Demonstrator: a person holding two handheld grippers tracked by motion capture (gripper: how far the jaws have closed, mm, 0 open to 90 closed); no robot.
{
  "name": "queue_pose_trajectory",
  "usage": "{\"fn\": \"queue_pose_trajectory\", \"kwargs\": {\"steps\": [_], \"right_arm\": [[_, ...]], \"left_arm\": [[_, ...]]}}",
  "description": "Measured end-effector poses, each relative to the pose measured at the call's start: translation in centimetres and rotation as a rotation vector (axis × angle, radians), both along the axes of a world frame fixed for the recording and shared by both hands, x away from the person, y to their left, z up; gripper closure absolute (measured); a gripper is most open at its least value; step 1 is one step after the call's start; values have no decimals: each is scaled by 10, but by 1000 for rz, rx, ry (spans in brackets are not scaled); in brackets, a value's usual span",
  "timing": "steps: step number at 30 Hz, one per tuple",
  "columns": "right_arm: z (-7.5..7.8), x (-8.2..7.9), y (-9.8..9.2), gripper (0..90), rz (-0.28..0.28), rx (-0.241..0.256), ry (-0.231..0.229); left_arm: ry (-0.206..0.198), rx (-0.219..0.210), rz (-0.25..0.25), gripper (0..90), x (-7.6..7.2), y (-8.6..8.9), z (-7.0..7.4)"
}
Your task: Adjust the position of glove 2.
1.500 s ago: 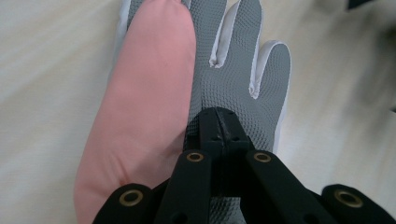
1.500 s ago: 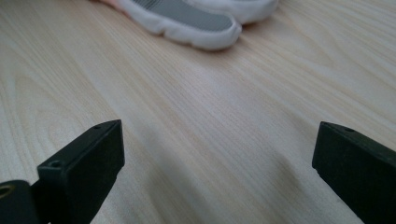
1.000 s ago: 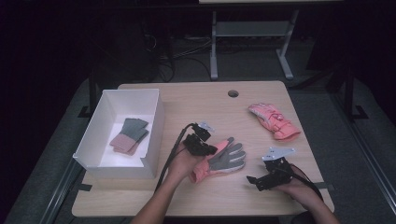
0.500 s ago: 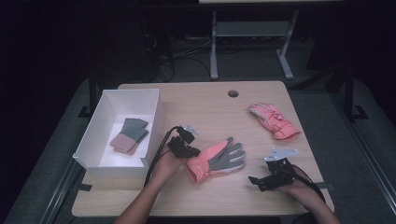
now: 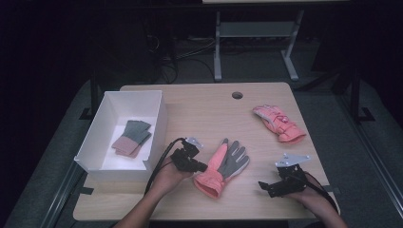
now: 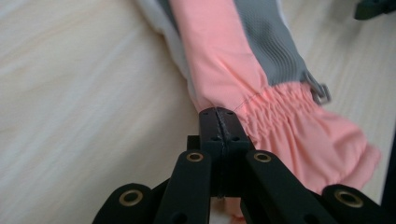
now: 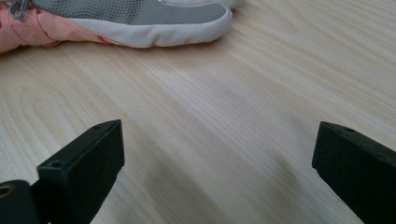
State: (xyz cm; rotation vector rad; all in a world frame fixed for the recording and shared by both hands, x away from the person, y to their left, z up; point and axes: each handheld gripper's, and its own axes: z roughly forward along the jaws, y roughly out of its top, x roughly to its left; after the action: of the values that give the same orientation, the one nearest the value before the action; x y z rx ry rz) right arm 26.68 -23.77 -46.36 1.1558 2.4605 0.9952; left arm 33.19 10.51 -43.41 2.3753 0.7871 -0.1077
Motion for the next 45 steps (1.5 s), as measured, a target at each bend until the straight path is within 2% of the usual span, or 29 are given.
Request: {"fn": "queue_pose_trajectory", "kwargs": {"steps": [1,6,9,15,22,31,38,41,45], "right_arm": [[0,0,-1,20,3,-6,-7],[0,-3,-4,20,-14,-5,2],[-1,-4,-8,20,-23,-13,-1],[0,-6,-13,19,-43,-22,-8],[7,-10,-18,20,-42,-28,-28],[1,-23,-35,19,-68,-29,-2],[-1,-21,-34,20,-49,-23,1],[-2,-21,-35,19,-48,-20,5],[-2,-20,-35,20,-36,-28,19]], "left_arm": [[8,-6,-26,897,-2,-5,-1],[12,-17,-70,897,-5,-19,-2],[7,-17,-102,897,-6,-36,-3],[6,-22,-132,897,-5,-57,-4],[4,-17,-158,897,-6,-71,-6],[-5,-12,-193,897,-5,-91,-7],[-20,-29,-225,897,-5,-111,-10],[-26,-33,-222,897,-6,-111,-9],[-55,-38,-216,896,-7,-97,-5]]}}
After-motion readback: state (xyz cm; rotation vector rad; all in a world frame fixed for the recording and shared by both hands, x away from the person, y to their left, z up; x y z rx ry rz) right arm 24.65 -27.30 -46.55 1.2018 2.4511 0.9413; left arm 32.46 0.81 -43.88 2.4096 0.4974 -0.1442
